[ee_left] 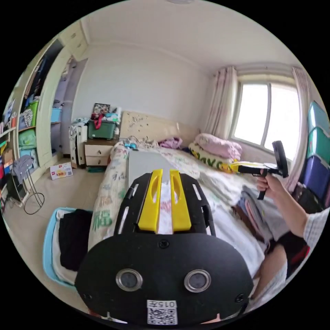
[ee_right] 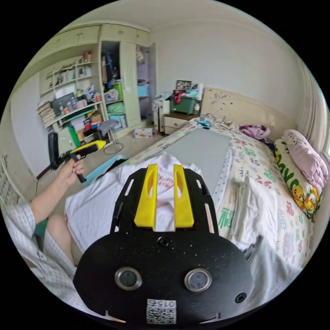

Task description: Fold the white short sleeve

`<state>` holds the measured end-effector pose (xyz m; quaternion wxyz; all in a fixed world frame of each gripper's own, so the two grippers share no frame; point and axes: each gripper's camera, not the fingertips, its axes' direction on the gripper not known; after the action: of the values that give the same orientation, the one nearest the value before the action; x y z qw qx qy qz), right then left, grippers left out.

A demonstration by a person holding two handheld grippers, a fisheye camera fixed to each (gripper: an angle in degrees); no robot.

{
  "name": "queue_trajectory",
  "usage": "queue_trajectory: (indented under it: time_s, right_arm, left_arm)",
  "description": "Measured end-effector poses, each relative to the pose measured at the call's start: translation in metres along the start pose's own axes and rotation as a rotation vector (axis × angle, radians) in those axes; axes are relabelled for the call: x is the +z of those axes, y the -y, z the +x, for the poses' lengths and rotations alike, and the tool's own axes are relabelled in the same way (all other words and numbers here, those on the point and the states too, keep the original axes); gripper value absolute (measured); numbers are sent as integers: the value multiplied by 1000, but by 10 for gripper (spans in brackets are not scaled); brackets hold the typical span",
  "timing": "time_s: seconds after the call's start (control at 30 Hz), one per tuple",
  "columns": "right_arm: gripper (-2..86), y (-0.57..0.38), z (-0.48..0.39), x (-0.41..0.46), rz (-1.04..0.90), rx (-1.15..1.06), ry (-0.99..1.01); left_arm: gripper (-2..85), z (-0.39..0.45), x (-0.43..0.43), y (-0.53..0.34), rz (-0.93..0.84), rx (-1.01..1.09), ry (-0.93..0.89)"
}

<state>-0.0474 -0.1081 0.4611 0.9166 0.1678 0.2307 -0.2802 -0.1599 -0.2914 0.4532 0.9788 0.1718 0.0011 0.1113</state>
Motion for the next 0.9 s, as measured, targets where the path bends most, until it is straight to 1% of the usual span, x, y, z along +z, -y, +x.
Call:
queue_trajectory:
  time_s: [0.07,0.1,0.17,0.2,0.27,0.33,0.4,0.5,0.53,0.57,0.6,0.63,0.67,0.73,0.8,0.87,0.9]
  right_arm:
    - [66,-61,-20,7,-45,-25,6]
    - [67,-73,-22,12,-70,-27,-2]
    - [78,-100,-25,37,-192,-32,-39]
    - [82,-100,-25,43,-222,-33,-45]
    - [99,-86,-24,57,-259,-76,-50]
    - [107,-65,-22,69,-255,-107,-69]
    - [117,-42,-20,90,-274,-137,-89]
    - [127,-15,-17,140,-378,-210,-110]
    - [120,-8,-14,161,-435,-217,-114]
    - [106,-1,-8,177,-483,-211,-96]
    - [96,2,-5,184,-503,-207,-81]
    - [67,9,2,193,-533,-190,-59]
    - [32,16,10,198,-544,-160,-54]
    - [7,28,25,195,-523,-124,-58]
    - [1,42,49,180,-452,-46,-109]
    - [5,59,98,155,-361,116,-262]
    - [7,62,112,150,-350,154,-319]
  left_arm:
    - [31,11,-14,-35,-126,68,-52]
    - [31,14,-15,-42,-156,90,-61]
    - [42,24,-10,-59,-280,177,-23]
    - [50,27,-5,-60,-316,202,-9]
    - [74,34,19,-52,-444,275,-19]
    - [81,39,41,-40,-501,302,-40]
    - [83,43,65,-26,-522,315,-34]
    - [82,53,107,-11,-579,349,-44]
    - [79,59,123,-9,-616,389,-43]
    - [69,65,138,-8,-669,436,-4]
    - [64,67,145,-8,-696,457,10]
    - [41,70,155,-7,-729,491,-7]
    - [25,69,157,0,-723,479,-35]
    - [16,64,158,13,-726,459,-39]
    - [10,48,149,33,-661,394,-16]
    - [7,6,128,64,-515,232,105]
    - [7,-7,122,70,-478,178,155]
